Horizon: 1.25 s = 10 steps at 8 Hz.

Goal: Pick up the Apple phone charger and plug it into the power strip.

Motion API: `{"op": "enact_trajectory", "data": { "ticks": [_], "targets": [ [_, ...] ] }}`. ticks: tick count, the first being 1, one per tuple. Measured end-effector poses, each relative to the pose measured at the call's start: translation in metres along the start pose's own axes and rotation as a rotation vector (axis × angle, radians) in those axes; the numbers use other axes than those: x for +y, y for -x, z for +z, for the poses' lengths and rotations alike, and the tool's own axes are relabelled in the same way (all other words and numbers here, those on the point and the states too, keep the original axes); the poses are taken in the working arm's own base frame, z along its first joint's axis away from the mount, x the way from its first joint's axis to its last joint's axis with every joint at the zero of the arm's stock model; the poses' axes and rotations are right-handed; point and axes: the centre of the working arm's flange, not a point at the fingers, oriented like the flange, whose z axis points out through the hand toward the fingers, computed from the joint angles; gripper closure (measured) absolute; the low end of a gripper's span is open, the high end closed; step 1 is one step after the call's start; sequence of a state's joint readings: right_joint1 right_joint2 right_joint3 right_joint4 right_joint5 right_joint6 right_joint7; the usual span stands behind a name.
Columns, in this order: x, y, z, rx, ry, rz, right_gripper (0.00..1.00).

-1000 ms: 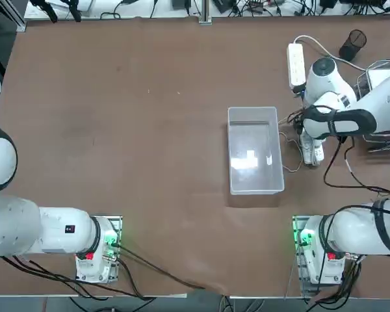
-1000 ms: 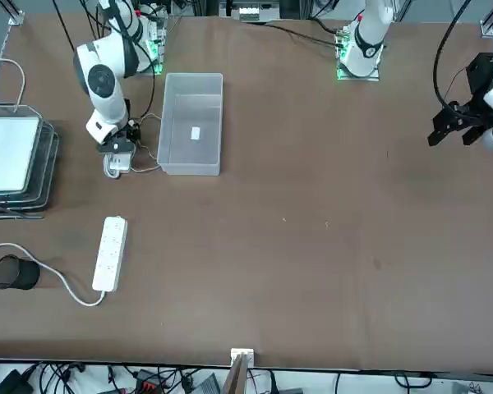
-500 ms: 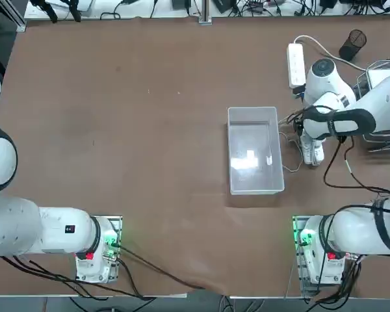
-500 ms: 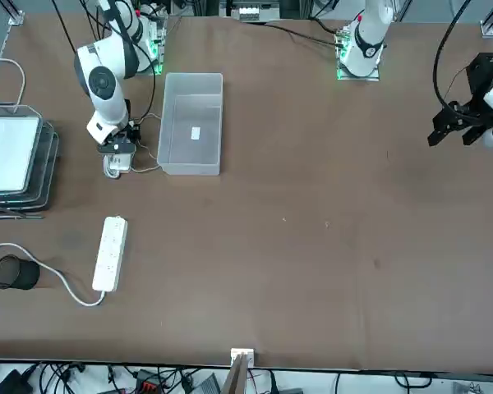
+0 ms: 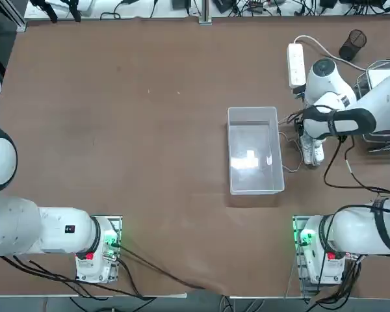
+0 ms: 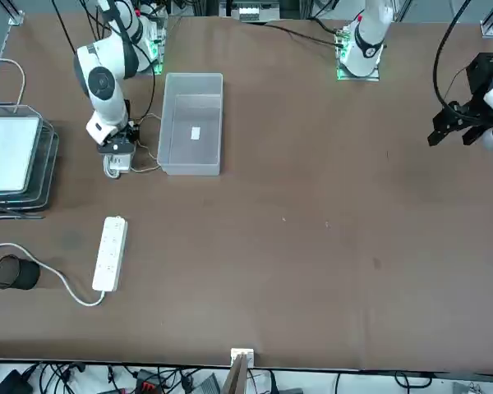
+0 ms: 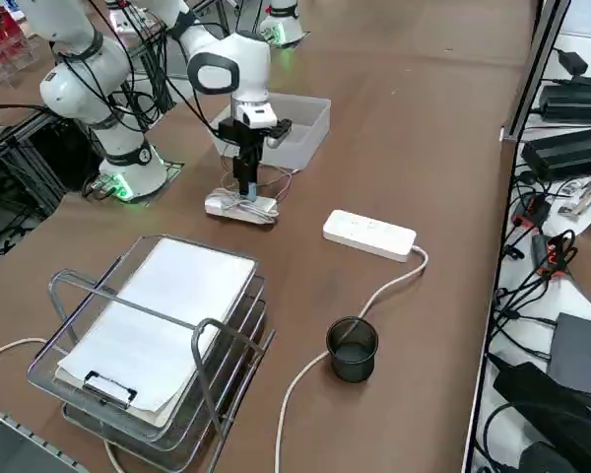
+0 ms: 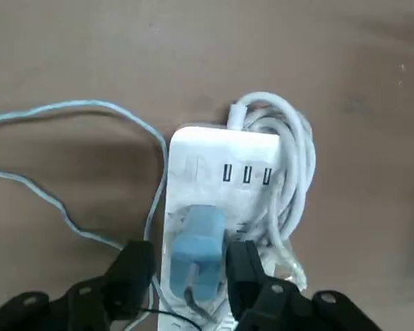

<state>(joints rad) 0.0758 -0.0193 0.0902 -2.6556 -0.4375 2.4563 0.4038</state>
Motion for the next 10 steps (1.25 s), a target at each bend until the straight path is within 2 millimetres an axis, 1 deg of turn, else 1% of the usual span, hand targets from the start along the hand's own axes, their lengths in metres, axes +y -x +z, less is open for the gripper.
{"op": "enact_trajectory", "data": {
  "ticks": [2,3,4,6,10],
  "targets": [
    [0.0045,-0.0002,0.0013,-0.003,-0.001,0.011,0.38],
    [0.0055,-0.0003,0.0016,-0.004,-0.001,0.014,0.44],
    [0.0057,-0.0002,0.0016,-0.005,-0.001,0.014,0.56],
    [0.0063,-0.0008,0.0005,-0.006,0.002,0.015,0.63],
    [0.0066,-0.0011,0.0001,-0.008,0.003,0.015,0.64]
  ]
}}
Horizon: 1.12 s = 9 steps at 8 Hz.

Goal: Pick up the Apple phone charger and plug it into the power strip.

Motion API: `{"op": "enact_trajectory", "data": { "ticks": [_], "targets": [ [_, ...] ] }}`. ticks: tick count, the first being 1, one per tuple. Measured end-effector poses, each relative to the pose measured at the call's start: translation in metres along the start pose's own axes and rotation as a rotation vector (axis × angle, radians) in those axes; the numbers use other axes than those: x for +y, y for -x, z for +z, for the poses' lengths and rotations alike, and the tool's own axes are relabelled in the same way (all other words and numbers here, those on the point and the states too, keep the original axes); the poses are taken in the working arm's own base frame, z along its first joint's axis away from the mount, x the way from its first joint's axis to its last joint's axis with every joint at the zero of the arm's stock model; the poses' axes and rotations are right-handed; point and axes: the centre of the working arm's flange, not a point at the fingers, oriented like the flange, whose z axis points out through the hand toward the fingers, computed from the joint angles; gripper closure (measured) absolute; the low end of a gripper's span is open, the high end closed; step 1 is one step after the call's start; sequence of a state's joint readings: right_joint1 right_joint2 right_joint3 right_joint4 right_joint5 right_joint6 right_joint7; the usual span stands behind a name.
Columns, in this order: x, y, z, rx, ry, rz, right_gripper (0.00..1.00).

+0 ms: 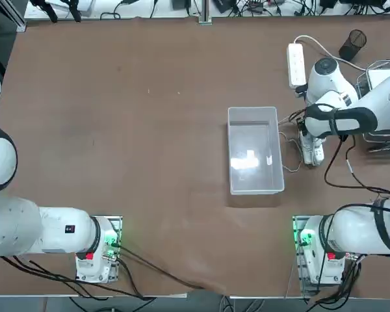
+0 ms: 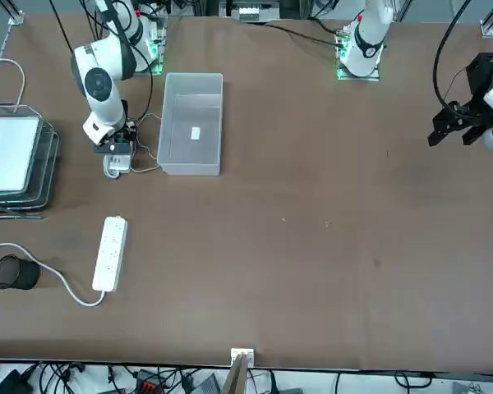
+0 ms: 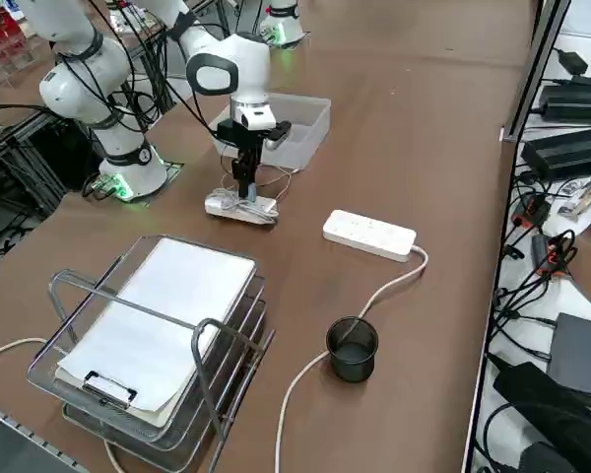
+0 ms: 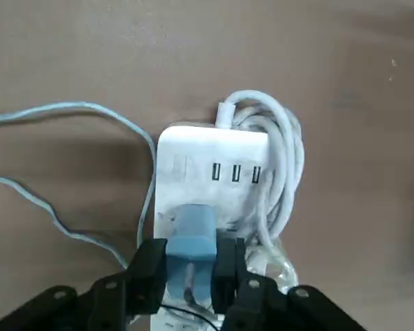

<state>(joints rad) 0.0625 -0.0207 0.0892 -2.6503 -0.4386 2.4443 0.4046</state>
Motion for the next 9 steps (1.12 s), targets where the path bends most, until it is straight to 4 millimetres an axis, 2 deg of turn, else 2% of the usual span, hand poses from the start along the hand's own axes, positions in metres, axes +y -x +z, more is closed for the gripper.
{"op": "enact_trajectory", "data": {
  "ticks": [7,9],
  "targets": [
    [0.004,-0.005,-0.008,-0.007,0.014,0.014,0.64],
    [0.009,-0.01,-0.018,0.0,0.024,0.026,0.64]
  ]
}}
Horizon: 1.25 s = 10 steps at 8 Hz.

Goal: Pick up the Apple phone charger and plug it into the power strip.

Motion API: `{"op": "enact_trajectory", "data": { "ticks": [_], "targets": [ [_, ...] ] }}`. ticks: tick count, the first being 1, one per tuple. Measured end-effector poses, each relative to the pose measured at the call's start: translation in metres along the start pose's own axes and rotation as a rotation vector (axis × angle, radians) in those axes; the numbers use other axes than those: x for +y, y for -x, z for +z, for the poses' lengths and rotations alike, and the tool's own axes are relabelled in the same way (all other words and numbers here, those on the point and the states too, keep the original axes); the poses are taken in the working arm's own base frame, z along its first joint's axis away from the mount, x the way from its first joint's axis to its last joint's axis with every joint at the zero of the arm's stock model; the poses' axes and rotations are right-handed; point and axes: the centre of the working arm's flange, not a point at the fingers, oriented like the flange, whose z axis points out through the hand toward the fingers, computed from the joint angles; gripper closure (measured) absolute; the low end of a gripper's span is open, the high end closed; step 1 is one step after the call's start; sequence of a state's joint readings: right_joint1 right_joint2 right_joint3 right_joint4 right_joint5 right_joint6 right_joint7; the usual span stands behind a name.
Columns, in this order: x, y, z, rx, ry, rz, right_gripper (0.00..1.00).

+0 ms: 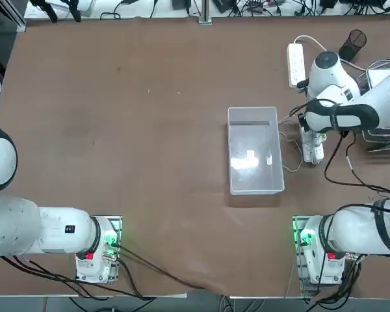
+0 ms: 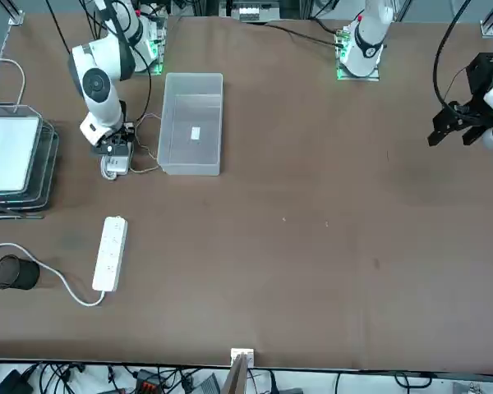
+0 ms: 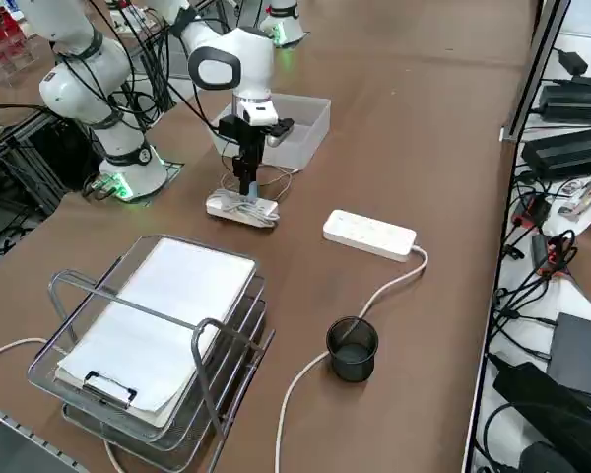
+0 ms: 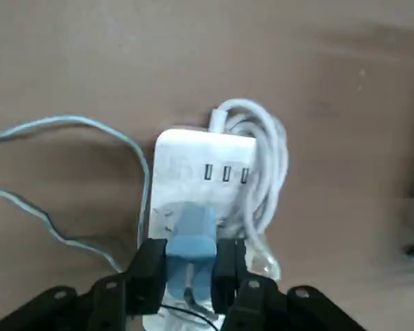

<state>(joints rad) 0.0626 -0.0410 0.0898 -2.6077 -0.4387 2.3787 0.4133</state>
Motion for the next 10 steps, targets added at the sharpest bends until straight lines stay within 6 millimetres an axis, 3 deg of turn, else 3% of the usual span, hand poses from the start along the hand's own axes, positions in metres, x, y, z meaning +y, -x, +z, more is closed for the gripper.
{"op": "enact_trajectory", "data": {
  "ticks": [5,10],
  "targets": [
    [0.011,-0.022,-0.032,0.036,0.004,0.064,0.64],
    [0.028,-0.086,-0.123,0.033,-0.133,0.241,0.64]
  ]
}}
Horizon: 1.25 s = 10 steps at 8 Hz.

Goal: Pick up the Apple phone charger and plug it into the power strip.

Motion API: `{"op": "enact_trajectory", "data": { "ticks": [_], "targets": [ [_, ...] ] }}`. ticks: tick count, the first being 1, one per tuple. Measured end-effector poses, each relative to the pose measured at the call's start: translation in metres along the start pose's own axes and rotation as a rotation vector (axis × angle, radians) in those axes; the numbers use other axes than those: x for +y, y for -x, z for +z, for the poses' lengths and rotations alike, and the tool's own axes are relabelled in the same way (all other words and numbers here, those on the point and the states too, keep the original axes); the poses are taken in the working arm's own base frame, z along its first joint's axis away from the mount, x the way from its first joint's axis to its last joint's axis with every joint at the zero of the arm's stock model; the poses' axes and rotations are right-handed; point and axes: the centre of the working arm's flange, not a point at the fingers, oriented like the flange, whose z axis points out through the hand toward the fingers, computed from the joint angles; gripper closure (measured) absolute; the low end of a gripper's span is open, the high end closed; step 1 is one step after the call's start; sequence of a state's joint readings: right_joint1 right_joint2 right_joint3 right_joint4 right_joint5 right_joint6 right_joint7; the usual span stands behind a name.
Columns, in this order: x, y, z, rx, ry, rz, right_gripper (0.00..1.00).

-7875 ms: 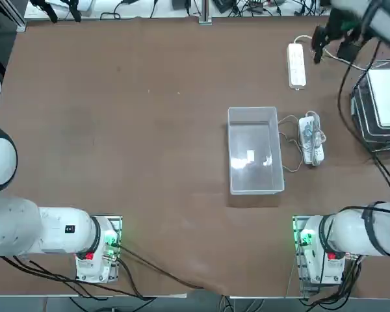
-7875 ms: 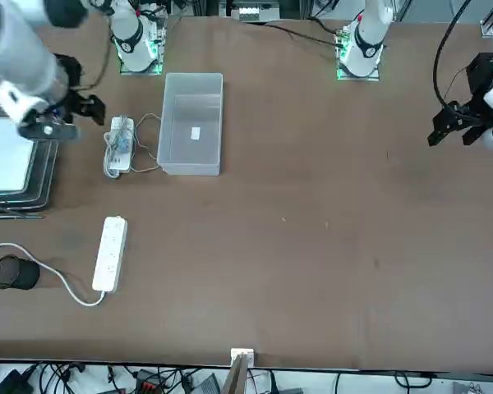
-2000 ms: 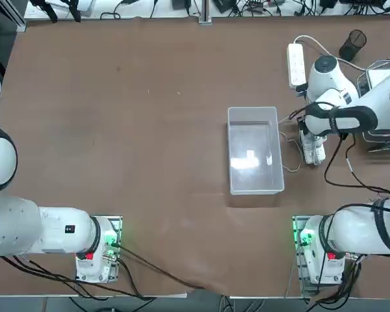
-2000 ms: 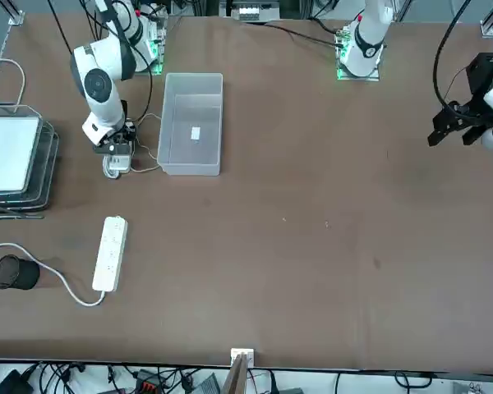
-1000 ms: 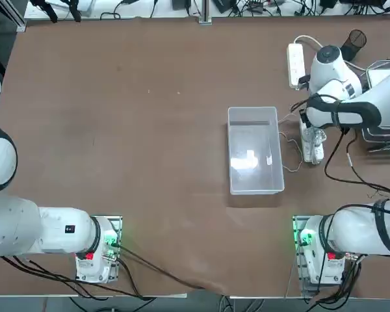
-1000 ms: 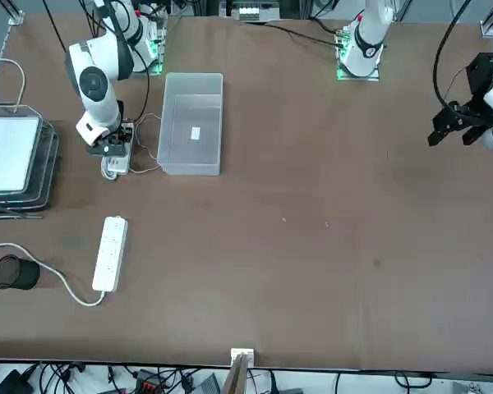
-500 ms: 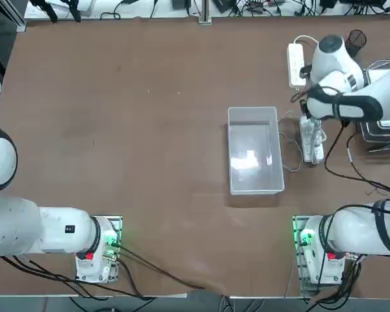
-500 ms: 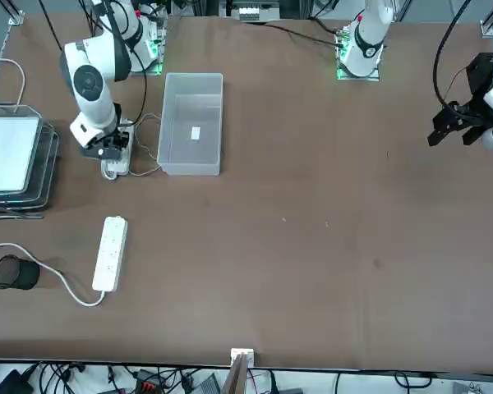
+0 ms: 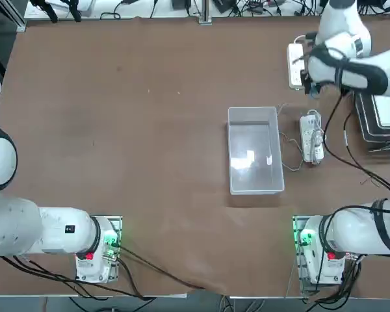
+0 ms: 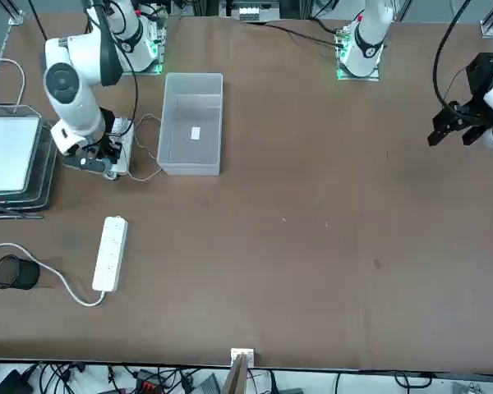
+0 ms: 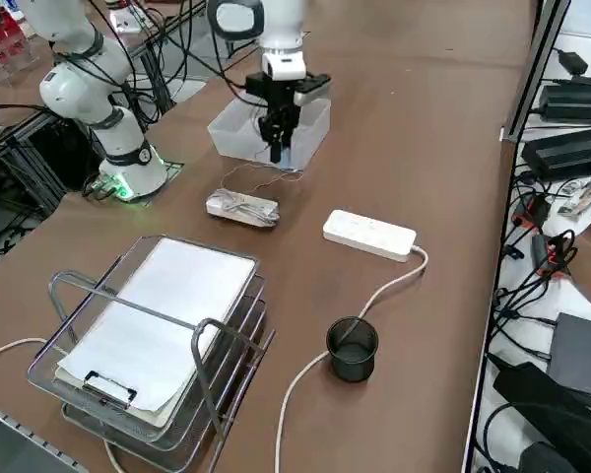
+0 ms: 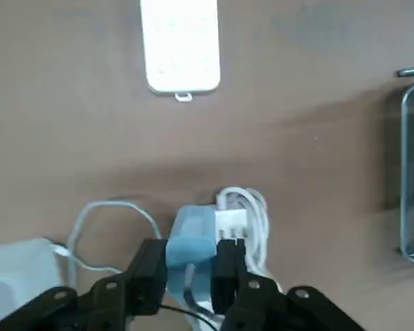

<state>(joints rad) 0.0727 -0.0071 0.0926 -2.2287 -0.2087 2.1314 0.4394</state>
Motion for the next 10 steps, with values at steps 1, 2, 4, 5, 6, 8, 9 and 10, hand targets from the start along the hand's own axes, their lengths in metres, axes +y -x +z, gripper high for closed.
{"op": "enact_trajectory", "data": {
  "ticks": [1,2,4,5,6,8,9,10],
  "targets": [
    [-0.004,-0.016,-0.009,-0.02,-0.023,0.021,0.64],
    [-0.009,-0.033,-0.014,-0.038,-0.042,0.037,0.64],
    [-0.017,-0.071,-0.015,-0.071,-0.138,0.068,0.64],
    [-0.009,-0.088,-0.013,-0.085,-0.196,0.079,0.64],
    [0.005,-0.105,-0.008,-0.092,-0.24,0.092,0.64],
    [0.018,-0.128,0.001,-0.091,-0.269,0.107,0.64],
    [0.016,-0.136,0.006,-0.094,-0.271,0.108,0.64],
    [0.016,-0.141,0.015,-0.103,-0.271,0.107,0.64]
  ]
}}
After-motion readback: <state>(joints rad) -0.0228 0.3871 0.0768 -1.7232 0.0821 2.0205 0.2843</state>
